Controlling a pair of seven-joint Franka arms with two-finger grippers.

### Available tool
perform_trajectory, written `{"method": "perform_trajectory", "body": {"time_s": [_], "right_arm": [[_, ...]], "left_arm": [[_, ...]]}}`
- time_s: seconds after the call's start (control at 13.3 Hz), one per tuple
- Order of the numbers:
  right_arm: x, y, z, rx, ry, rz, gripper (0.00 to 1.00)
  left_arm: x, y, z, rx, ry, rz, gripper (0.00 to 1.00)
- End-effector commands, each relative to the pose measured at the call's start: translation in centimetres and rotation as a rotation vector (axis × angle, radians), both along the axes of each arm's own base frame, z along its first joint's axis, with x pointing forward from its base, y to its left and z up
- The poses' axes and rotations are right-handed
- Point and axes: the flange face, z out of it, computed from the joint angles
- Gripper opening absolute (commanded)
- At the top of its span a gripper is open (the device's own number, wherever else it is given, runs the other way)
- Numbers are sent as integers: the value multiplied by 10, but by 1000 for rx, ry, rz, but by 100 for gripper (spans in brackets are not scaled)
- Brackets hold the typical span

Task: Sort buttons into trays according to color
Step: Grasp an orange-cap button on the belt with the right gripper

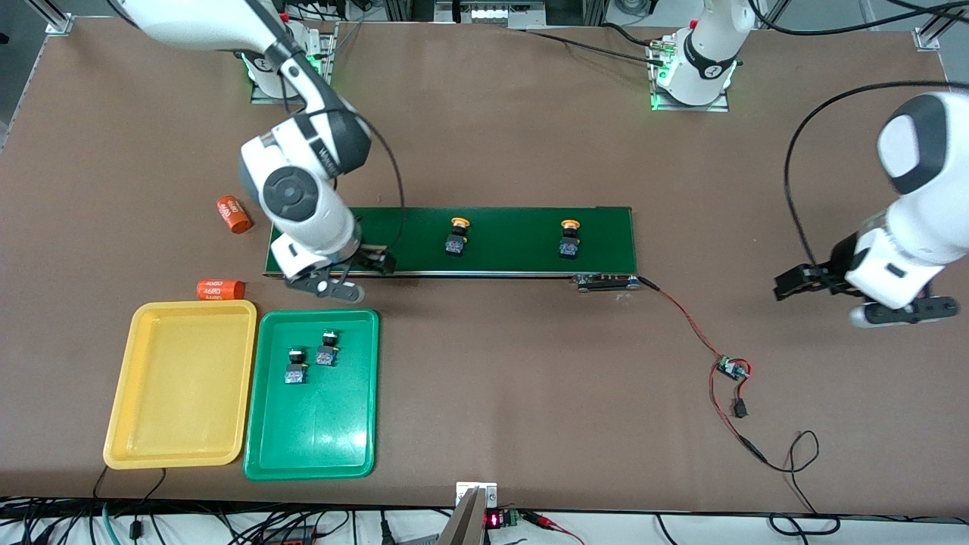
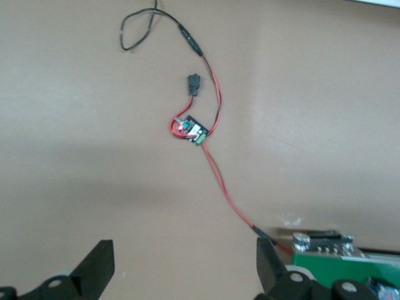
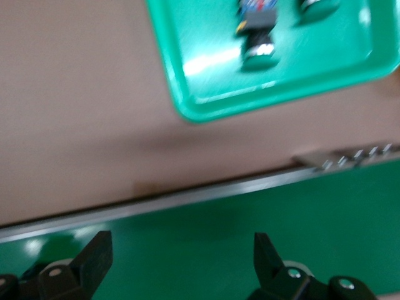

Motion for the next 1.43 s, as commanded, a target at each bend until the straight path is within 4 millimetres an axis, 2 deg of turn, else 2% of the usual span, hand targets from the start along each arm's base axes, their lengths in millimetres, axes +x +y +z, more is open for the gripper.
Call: {"method": "perform_trajectory", "body": {"time_s": [0.0, 0.15, 0.3, 0.53, 0.68, 0.9, 1.2, 1.28, 1.35], "right_arm": [[-28, 29, -5, 26, -14, 8, 100], [-38, 43, -15, 42, -22, -5, 100], [-48, 59, -26, 52, -22, -32, 100], [-49, 61, -31, 53, -16, -30, 100], [-52, 65, -35, 52, -15, -20, 100], [-59, 80, -46, 65, -25, 14, 100], [-64, 81, -60, 41, -18, 49, 100], [-65, 81, -65, 35, -15, 57, 96], [-65, 81, -68, 22, -22, 74, 84]], "left_arm": [[6, 6, 46, 11, 16, -2, 100], [0, 20, 64, 15, -9, -5, 100], [-19, 20, 81, 17, 29, -47, 100], [-26, 17, 92, 26, 24, -63, 100], [-32, 11, 89, 30, -11, -71, 100], [-57, 11, 77, 35, -42, -65, 100], [-57, 12, 80, 38, -6, -69, 100], [-55, 12, 82, 36, 4, -66, 100], [-51, 14, 80, 33, 20, -63, 100]]}}
